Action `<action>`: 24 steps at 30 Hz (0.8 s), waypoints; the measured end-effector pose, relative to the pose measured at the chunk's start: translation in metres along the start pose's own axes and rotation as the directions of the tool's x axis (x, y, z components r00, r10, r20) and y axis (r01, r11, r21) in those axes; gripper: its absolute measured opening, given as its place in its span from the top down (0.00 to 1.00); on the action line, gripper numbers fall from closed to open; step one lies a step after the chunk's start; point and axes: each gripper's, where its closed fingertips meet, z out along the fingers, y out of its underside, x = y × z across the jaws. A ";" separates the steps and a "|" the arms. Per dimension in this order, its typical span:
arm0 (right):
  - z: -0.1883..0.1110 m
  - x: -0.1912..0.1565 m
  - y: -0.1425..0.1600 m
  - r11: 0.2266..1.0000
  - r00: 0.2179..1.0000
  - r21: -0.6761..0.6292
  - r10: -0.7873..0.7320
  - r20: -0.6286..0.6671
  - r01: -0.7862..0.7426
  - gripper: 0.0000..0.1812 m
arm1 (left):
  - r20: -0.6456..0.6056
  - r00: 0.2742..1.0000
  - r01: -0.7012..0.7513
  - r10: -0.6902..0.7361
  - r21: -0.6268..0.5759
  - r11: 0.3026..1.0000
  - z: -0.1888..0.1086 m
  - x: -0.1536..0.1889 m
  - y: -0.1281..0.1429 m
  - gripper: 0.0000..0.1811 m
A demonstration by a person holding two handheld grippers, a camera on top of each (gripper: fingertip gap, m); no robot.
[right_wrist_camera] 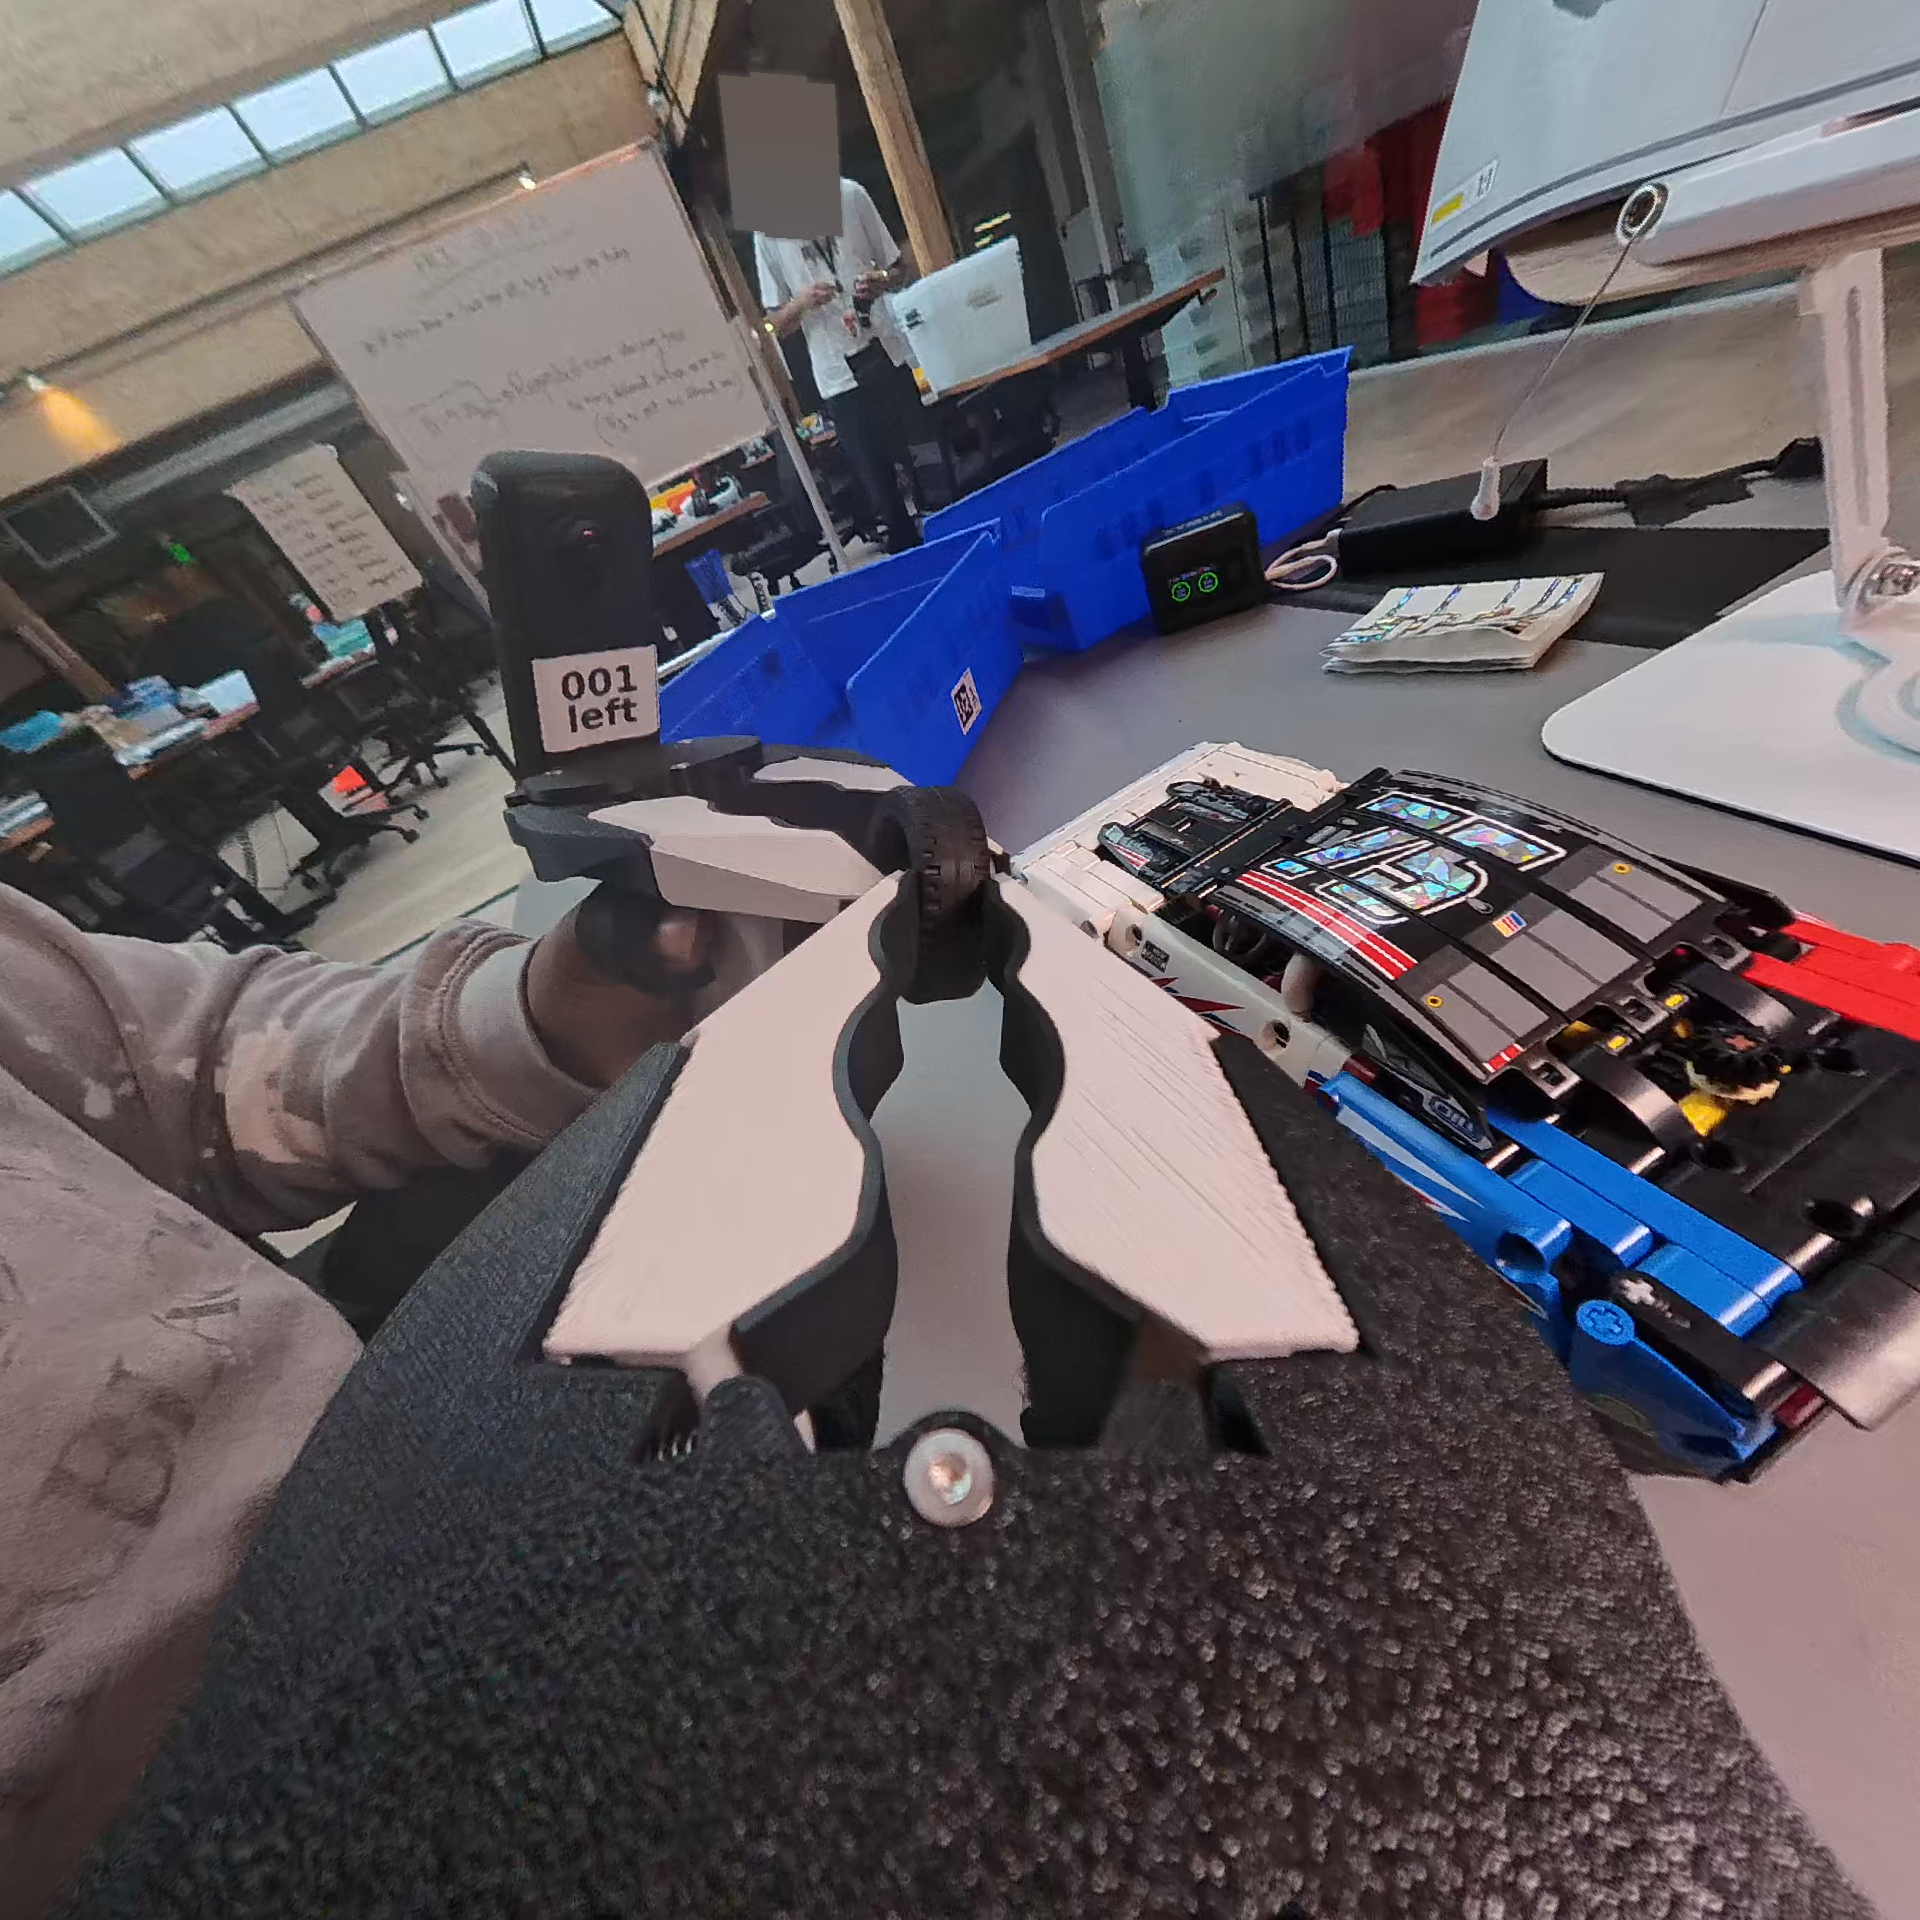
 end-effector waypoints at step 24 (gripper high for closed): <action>0.019 -0.047 0.026 0.621 0.622 -0.097 -0.783 -0.028 0.778 1.00 | 0.170 0.938 0.256 -0.303 0.253 0.933 -0.011 -0.043 -0.027 0.94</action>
